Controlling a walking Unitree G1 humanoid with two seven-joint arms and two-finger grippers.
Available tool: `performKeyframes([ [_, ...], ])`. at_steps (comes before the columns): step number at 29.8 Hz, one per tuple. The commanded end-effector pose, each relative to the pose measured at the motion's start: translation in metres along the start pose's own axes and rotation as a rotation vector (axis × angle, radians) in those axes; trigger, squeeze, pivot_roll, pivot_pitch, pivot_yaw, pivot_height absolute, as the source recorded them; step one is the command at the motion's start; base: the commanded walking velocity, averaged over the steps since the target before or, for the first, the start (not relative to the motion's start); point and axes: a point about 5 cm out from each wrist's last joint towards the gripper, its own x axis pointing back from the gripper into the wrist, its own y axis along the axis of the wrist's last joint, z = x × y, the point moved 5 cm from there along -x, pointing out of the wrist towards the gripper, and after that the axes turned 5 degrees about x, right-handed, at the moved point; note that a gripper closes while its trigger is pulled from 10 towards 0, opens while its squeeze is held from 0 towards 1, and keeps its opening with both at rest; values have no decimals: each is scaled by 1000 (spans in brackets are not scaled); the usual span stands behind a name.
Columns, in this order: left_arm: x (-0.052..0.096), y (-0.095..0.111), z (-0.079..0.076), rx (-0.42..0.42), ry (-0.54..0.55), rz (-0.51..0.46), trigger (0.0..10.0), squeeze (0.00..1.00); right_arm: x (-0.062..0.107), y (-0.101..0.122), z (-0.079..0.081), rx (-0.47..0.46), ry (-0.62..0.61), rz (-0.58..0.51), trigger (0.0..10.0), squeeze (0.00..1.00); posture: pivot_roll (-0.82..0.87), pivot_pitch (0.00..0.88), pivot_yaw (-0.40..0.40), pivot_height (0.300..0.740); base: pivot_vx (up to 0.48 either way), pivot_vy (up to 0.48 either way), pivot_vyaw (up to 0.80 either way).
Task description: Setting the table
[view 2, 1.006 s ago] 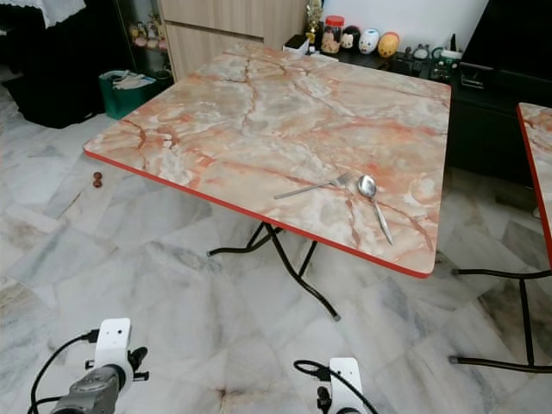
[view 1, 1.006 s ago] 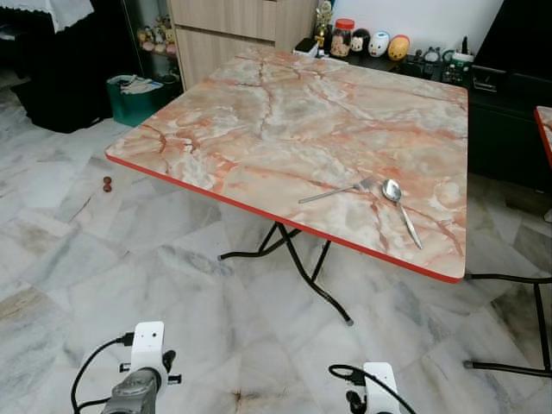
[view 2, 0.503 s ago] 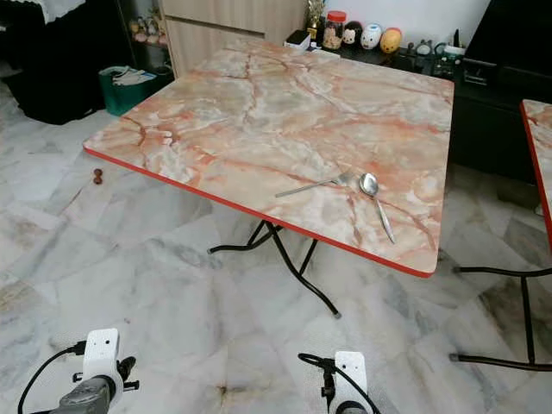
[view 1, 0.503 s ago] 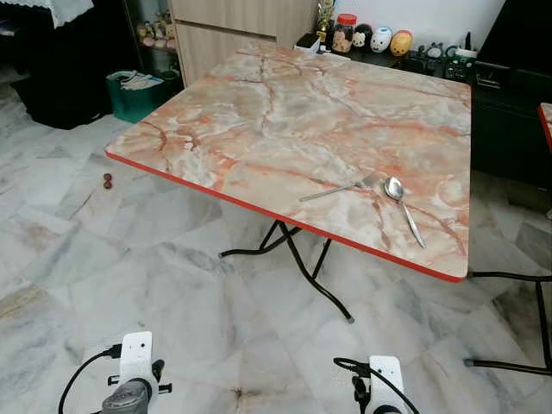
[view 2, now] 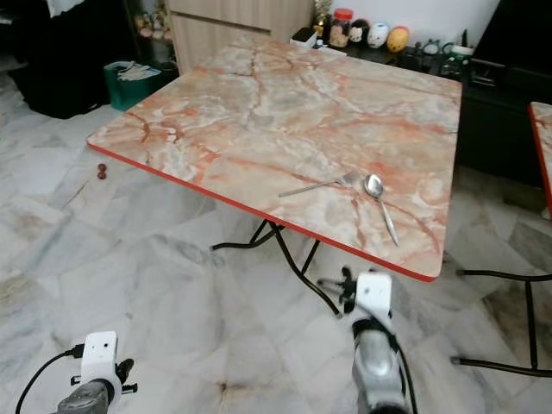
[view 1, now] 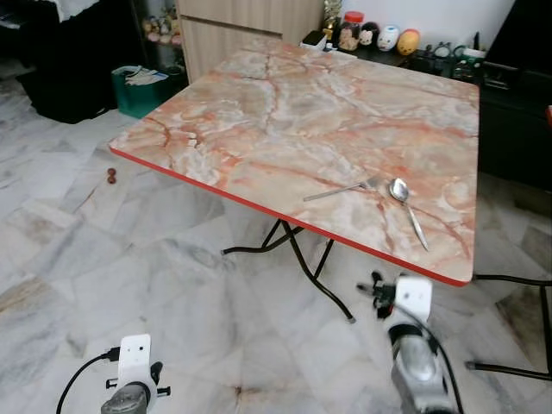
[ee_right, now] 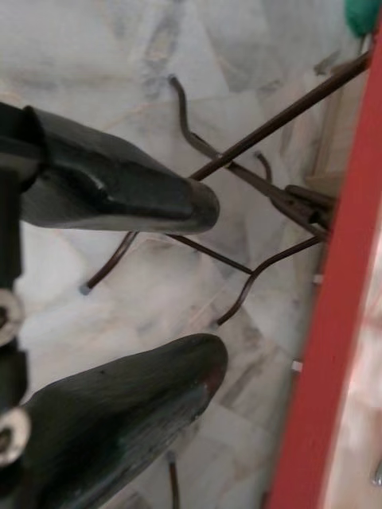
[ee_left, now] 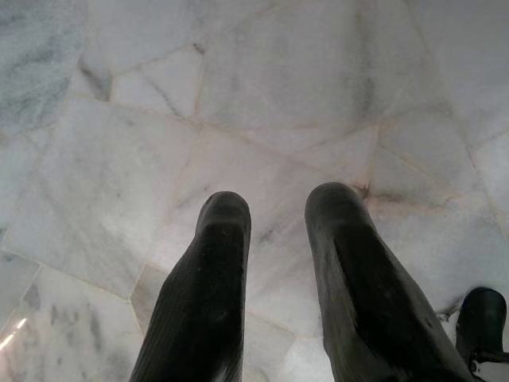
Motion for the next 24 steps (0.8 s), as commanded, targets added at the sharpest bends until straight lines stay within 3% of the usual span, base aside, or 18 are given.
performKeyframes([
  [1,1,-7,-1,-7,4,12,10000,0,-1,21,-3,-4,-11,-96,10000,0,-14,0,-29,740,0,0,0],
  [12,1,-3,-3,10,-22,-15,10000,0,6,70,-9,-35,-49,-259,10000,0,-6,0,-36,740,0,0,0],
  [18,2,-4,-6,-5,-39,-13,10000,0,-2,94,-9,-60,-54,-297,10000,0,-10,0,-33,740,0,0,0],
  [24,3,-11,-7,-9,-44,11,10000,0,-6,102,-10,-102,-69,-287,10000,0,-8,0,-33,740,0,0,0],
])
